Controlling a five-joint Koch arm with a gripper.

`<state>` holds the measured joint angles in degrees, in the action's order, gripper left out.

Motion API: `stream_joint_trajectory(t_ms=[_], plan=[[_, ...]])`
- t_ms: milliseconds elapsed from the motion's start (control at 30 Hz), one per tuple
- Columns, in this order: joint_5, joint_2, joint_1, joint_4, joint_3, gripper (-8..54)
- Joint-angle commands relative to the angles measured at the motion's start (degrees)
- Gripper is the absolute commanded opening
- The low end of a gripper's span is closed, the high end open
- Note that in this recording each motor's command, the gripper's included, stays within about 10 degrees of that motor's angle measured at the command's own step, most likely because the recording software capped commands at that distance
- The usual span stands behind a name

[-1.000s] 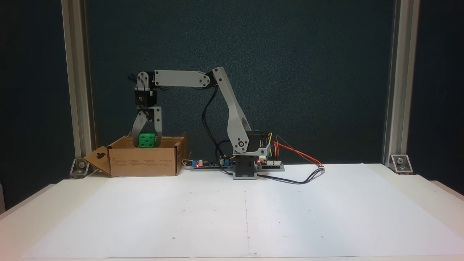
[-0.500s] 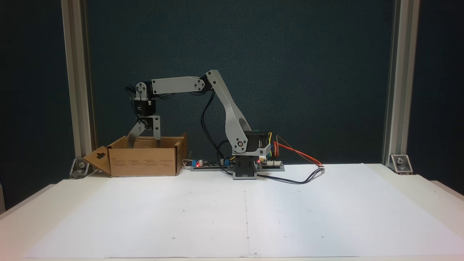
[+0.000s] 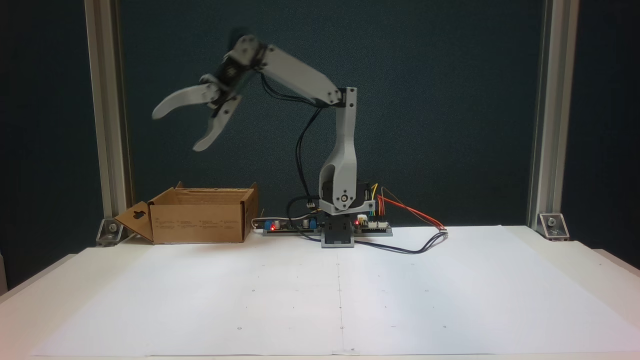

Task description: Grasp a green dice and put it in the bin.

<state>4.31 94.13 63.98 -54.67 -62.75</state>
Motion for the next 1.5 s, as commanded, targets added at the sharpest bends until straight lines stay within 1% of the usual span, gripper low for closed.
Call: stream_joint_trajectory(t_ms=[0, 167, 300, 400, 600, 700, 867, 1333, 1467], plan=[[-4.92, 3.69, -9.03, 1.23, 1.41, 44.2], [-6.68, 9.23, -29.69, 1.76, -3.08, 44.4], [-6.77, 13.62, -46.3, 6.94, -9.84, 44.3], [-6.68, 17.67, -55.81, 15.21, -18.63, 44.2], [-6.77, 30.15, -65.57, 31.36, -41.4, 44.2], [-6.68, 34.98, -67.5, 38.92, -49.92, 44.3], [-6.68, 40.52, -66.18, 51.48, -58.45, 44.5], [-6.33, 41.75, -62.75, 85.41, -76.46, 45.2], [-6.42, 41.75, -62.93, 89.91, -80.6, 45.2]])
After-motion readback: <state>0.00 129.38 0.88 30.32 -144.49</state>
